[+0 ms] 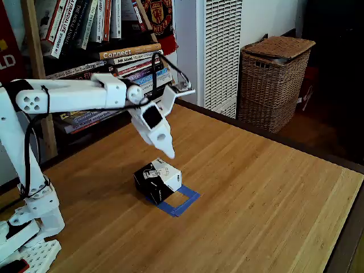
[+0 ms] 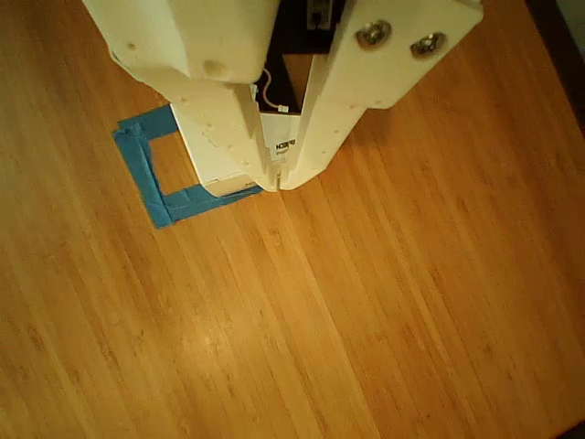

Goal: Push the box on top of the target

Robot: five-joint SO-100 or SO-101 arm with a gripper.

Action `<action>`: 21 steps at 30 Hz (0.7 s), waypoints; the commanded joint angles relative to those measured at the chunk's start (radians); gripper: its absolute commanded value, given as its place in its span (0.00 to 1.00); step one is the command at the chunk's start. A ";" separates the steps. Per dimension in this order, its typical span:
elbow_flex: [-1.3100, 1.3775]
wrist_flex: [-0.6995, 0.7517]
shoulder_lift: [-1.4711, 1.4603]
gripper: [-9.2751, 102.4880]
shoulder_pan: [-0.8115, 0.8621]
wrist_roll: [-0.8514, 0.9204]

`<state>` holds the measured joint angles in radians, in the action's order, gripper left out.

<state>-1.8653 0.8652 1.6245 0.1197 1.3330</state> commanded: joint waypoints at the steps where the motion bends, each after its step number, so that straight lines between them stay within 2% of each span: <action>1: 0.043 0.008 0.092 0.08 -0.028 -0.029; 10: 0.041 0.109 0.161 0.08 -0.074 -0.072; 21: -0.015 0.152 0.198 0.08 -0.144 -0.423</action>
<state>-1.8837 1.0063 1.7687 -0.0138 0.9894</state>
